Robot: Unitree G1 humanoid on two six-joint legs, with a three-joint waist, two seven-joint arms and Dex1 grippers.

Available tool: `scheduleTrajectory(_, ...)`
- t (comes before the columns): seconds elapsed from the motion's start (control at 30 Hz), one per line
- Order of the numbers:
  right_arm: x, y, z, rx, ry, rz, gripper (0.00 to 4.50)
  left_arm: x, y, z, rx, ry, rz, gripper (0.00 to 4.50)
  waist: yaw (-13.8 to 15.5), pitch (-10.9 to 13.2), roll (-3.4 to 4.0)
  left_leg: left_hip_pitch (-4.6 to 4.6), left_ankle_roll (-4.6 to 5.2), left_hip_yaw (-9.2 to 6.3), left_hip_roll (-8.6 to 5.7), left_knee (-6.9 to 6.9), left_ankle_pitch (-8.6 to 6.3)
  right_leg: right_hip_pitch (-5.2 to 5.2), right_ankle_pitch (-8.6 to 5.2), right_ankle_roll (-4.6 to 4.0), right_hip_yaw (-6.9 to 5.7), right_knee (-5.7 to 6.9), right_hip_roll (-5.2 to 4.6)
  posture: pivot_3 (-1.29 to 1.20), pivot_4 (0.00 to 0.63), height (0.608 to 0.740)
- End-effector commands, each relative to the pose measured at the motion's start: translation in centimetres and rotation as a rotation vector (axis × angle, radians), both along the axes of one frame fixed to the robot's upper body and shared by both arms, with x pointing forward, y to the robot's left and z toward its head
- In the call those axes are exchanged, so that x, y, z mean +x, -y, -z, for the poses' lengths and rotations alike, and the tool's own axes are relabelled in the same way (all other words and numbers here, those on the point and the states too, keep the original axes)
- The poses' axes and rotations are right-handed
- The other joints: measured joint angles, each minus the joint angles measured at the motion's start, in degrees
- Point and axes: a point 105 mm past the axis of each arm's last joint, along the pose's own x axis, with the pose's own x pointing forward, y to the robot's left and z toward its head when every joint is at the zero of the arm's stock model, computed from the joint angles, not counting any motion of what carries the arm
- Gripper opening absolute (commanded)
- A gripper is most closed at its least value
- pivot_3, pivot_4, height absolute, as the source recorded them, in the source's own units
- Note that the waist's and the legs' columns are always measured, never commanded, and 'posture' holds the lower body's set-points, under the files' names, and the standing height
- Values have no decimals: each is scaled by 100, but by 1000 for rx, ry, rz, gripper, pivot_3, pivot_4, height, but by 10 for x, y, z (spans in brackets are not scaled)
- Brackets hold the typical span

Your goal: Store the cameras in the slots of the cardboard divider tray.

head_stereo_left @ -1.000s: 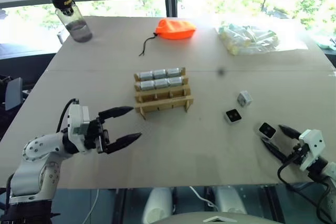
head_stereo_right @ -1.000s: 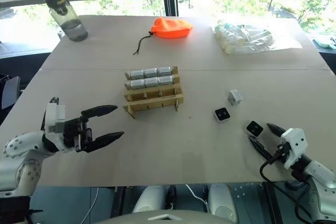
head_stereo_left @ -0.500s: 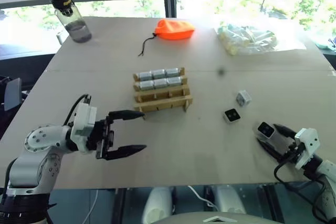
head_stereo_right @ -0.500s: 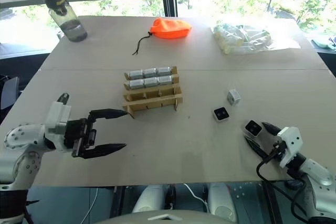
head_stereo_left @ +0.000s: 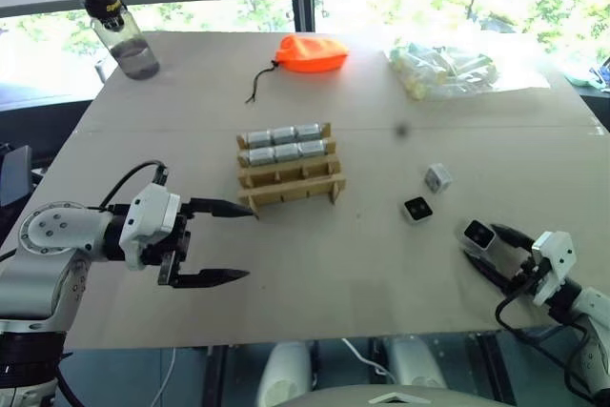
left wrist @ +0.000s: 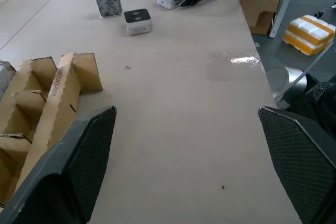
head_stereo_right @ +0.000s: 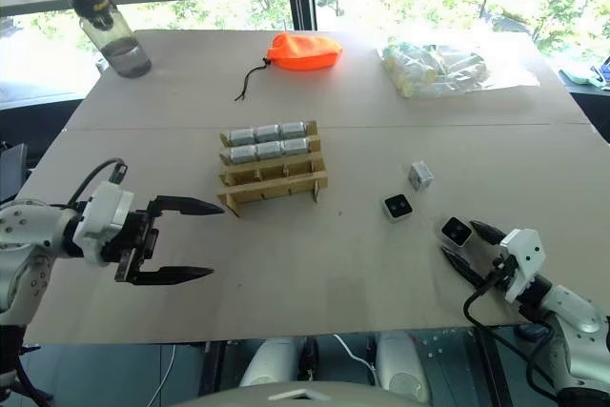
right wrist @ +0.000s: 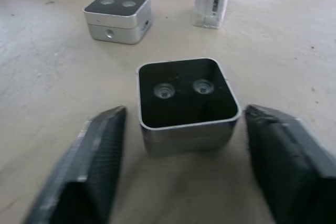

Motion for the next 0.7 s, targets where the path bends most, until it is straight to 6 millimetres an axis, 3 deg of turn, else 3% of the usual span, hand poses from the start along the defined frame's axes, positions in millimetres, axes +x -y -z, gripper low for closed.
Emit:
scheduleTrajectory(0.03, -3, -6, -1, 34, -2, -36, 1825, -2, 2, -11, -41, 30, -4, 4500, 3, 0, 0, 0, 0, 0, 0, 0, 0, 0, 0, 0, 0, 0, 0, 0, 150, 726)
scheduleTrajectory(0.2, 2, -8, -5, 9, 18, -30, 1819, 2, 3, -14, -70, 31, -44, 4500, 6, 1, 2, 0, 0, 1, -1, 1, 0, 0, 0, 0, -1, 0, -2, 0, 150, 726)
scheduleTrajectory(0.3, 5, -19, -19, -20, 74, -100, 1819, 9, 7, -19, -113, 15, -96, 4500, -1, 4, 4, 0, 0, 2, -1, 0, 0, 0, 0, 0, 3, 0, -1, 0, 150, 726)
scheduleTrajectory(0.5, 20, -65, -74, -155, 340, -302, 1819, 21, 20, -25, -166, -71, -169, 4500, -1, 15, 21, 0, -2, 5, -3, 2, 2, -2, 3, 6, 14, 3, -1, 0, 150, 726)
scheduleTrajectory(0.63, 22, -105, -102, -198, 489, -475, 1819, 30, 27, -15, -109, -95, -235, 4500, 18, 15, 21, -3, -6, -5, -6, 2, 4, -3, 4, 5, 9, 3, 1, 0, 150, 726)
scheduleTrajectory(0.7, 28, -136, -111, -262, 586, -587, 1819, 37, 34, -11, -83, -106, -264, 4500, 24, 18, 18, -7, -8, -9, -8, 2, 5, -4, 3, 5, 6, 3, 2, 0, 150, 726)
